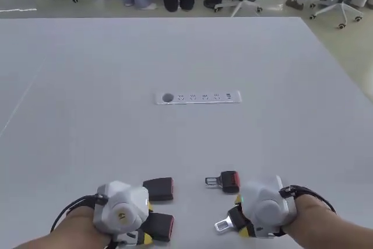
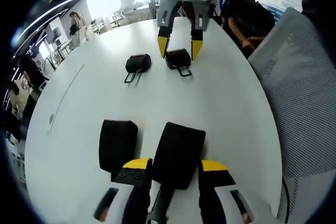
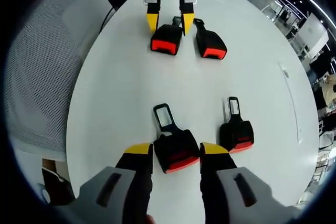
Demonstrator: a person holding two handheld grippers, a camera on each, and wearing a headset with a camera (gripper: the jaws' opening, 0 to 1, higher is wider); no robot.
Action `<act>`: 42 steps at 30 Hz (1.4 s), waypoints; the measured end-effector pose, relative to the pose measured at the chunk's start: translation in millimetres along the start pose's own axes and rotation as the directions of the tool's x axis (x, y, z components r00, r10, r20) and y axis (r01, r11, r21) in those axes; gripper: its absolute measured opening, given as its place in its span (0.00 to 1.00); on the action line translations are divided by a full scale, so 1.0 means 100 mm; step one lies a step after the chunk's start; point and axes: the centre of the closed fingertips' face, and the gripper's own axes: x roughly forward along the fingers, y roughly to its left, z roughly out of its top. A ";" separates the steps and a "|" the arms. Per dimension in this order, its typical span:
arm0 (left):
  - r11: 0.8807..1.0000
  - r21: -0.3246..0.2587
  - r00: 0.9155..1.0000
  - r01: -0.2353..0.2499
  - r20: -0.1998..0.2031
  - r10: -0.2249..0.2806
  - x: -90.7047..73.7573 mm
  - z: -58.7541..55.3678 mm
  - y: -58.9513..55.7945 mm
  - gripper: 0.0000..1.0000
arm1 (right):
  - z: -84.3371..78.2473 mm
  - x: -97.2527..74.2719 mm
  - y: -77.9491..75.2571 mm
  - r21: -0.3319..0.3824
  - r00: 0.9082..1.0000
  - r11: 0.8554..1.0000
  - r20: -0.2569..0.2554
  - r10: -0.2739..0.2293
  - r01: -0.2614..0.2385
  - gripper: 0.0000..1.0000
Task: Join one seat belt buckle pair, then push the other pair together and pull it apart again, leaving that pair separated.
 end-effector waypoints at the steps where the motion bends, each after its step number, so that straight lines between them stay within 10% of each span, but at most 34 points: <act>1: 1.000 0.003 1.000 0.002 -0.002 -0.002 0.01 0.00 -0.01 0.35 | 0.00 0.00 -0.01 0.005 1.000 1.000 0.000 0.003 -0.003 0.32; 19: 0.999 0.024 1.000 -0.021 -0.019 0.022 0.00 -0.05 0.01 0.32 | -0.01 0.03 -0.01 0.108 1.000 0.994 -0.006 0.007 -0.006 0.33; 42: 1.000 0.019 1.000 -0.012 -0.013 0.013 0.06 -0.05 0.01 0.32 | -0.06 0.05 0.03 0.038 1.000 0.999 -0.021 0.020 -0.019 0.31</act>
